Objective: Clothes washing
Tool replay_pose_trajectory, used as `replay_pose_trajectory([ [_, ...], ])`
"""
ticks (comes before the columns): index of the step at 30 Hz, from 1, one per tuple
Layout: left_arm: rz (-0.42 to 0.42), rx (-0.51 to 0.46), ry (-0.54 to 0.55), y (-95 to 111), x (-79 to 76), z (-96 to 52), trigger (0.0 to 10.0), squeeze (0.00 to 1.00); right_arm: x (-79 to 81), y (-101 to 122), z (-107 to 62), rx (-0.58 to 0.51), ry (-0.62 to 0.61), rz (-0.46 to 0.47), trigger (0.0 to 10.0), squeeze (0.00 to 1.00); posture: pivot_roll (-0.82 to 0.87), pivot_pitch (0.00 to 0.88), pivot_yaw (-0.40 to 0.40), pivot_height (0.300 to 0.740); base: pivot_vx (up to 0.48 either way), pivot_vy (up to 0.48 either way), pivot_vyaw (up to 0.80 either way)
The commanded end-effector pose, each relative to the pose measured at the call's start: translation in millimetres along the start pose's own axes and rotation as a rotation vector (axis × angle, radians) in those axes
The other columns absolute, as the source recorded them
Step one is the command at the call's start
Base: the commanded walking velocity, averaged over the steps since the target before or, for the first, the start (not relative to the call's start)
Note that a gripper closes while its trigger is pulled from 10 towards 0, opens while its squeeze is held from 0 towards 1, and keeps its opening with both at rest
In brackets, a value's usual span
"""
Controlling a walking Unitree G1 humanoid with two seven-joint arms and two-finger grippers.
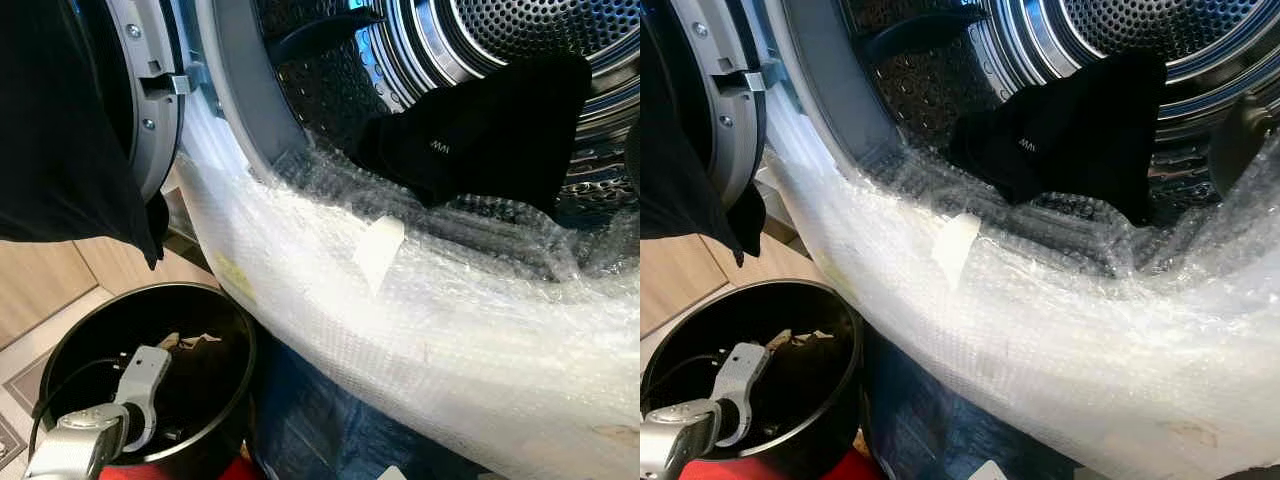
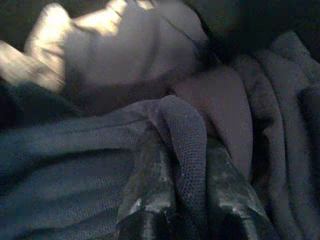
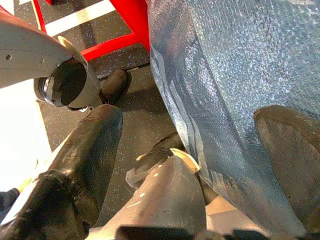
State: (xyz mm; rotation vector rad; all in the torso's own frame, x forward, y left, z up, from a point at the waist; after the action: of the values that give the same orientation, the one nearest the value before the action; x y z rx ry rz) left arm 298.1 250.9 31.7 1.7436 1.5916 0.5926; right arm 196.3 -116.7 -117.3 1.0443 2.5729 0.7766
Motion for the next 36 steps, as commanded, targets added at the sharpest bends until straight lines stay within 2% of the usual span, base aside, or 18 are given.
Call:
replay_pose_trajectory([
  [1,0.022,-0.076,0.051,24.1,10.1,-10.0,0.0,0.0,-0.2,-1.2,0.2,0.01,-0.005,0.015,10.0,0.0,0.1,0.017,-0.019,0.74,0.0,0.0,0.0],
  [2,0.031,-0.133,0.072,41.4,12.0,-17.5,0.0,0.0,-0.6,-0.4,0.3,0.006,-0.008,0.017,10.0,0.0,0.11,0.024,-0.023,0.74,0.0,0.0,0.0],
  [5,0.028,-0.171,0.078,52.0,11.6,-22.5,0.0,0.0,-0.6,-0.4,0.3,0.006,-0.009,0.019,10.0,0.0,0.11,0.024,-0.023,0.74,0.0,0.0,0.0],
  [12,0.069,-0.248,0.036,76.0,-3.3,-33.7,0.0,0.0,0.1,-0.9,0.3,0.008,-0.005,0.017,10.0,0.0,0.11,0.027,-0.032,0.74,0.0,0.0,0.0],
  [14,0.082,-0.285,0.001,89.4,-15.2,-37.7,0.0,0.0,-1.4,-0.5,0.0,0.006,-0.009,0.02,10.0,0.0,0.11,0.028,-0.031,0.74,0.0,0.0,0.0],
  [17,0.095,-0.322,-0.029,100.1,-22.8,-41.6,0.0,0.0,-2.6,-0.6,-0.2,0.005,-0.014,0.025,10.0,0.0,0.11,0.028,-0.031,0.74,0.0,0.0,0.0],
  [19,0.114,-0.387,-0.077,116.0,-34.6,-49.3,0.0,0.0,-3.9,-0.2,-0.5,0.003,-0.019,0.032,10.0,0.0,0.11,0.028,-0.031,0.74,0.0,0.0,0.0],
  [23,0.132,-0.428,-0.126,124.0,-44.8,-54.4,0.0,0.0,-4.6,0.2,-0.5,0.0,-0.023,0.04,10.0,0.0,0.11,0.028,-0.031,0.74,0.0,0.0,0.0],
  [24,0.143,-0.465,-0.163,132.7,-54.7,-60.2,0.0,0.0,-5.4,0.8,-0.5,-0.001,-0.025,0.042,10.0,0.0,0.11,0.029,-0.03,0.74,0.0,0.0,0.0],
  [29,0.165,-0.481,-0.248,138.4,-69.9,-69.2,0.0,0.0,-5.3,3.0,-0.1,-0.008,-0.023,0.04,10.0,0.0,0.11,0.034,-0.03,0.74,0.0,0.0,0.0],
  [34,0.271,-0.411,-0.422,116.8,-85.0,-81.6,0.0,0.0,-5.4,5.3,0.5,-0.014,-0.026,0.044,10.0,0.0,0.12,0.038,-0.026,0.74,0.0,0.0,0.0],
  [36,0.276,-0.409,-0.45,115.6,-85.4,-85.3,0.0,0.0,-5.7,5.8,0.5,-0.016,-0.027,0.046,10.0,0.0,0.12,0.038,-0.026,0.74,0.0,0.0,0.0],
])
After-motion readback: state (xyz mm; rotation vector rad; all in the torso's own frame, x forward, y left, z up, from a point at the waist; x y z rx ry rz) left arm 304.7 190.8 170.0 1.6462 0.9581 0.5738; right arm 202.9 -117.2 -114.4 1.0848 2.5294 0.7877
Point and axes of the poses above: a point about 5 cm out from each wrist's last joint towards the gripper, its own z axis pointing out of the wrist towards the gripper, its own y axis along the axis of the wrist's last joint, x = y × z, the point moved 4 cm from there along z, pointing out of the wrist towards the gripper, and after that the axes turned 8 degrees about -z, right-handed, at the moved point
